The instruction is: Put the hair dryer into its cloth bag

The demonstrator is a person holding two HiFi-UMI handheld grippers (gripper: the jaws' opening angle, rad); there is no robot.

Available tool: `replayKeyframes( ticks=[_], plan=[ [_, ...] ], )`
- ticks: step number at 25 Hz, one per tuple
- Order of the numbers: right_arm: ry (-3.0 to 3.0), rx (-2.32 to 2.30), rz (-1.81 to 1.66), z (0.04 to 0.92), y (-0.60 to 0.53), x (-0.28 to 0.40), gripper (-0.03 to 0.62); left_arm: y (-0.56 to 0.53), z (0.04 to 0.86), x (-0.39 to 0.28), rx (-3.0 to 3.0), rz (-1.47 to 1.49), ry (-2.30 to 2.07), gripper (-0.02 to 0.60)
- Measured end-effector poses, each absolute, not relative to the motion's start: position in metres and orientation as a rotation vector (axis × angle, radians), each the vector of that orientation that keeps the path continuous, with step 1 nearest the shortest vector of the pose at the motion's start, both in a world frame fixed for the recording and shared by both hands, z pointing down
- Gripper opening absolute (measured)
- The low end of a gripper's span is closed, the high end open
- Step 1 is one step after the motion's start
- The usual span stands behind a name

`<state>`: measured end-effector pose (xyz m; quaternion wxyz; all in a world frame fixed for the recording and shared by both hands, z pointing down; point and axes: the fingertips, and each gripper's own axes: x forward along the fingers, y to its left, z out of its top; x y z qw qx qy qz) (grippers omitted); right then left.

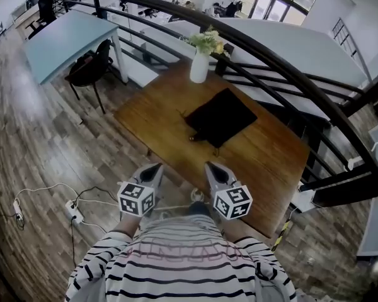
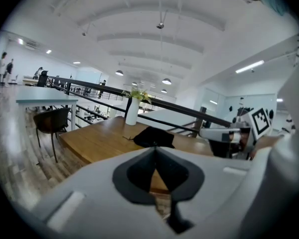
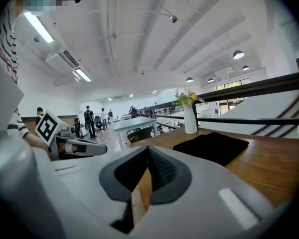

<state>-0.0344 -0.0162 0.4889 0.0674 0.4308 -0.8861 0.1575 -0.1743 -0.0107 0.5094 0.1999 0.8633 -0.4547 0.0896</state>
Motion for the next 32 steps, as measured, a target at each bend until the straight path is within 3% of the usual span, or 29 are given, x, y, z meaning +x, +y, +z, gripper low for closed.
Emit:
replayKeyframes(
  ticks=[32],
  plan=[
    [-2.665, 1.272, 0.417, 0.492, -0.023, -0.062, 0.000, -0.003, 0.520, -0.213, 2.347, 0.203, -1.394, 0.002]
  ],
)
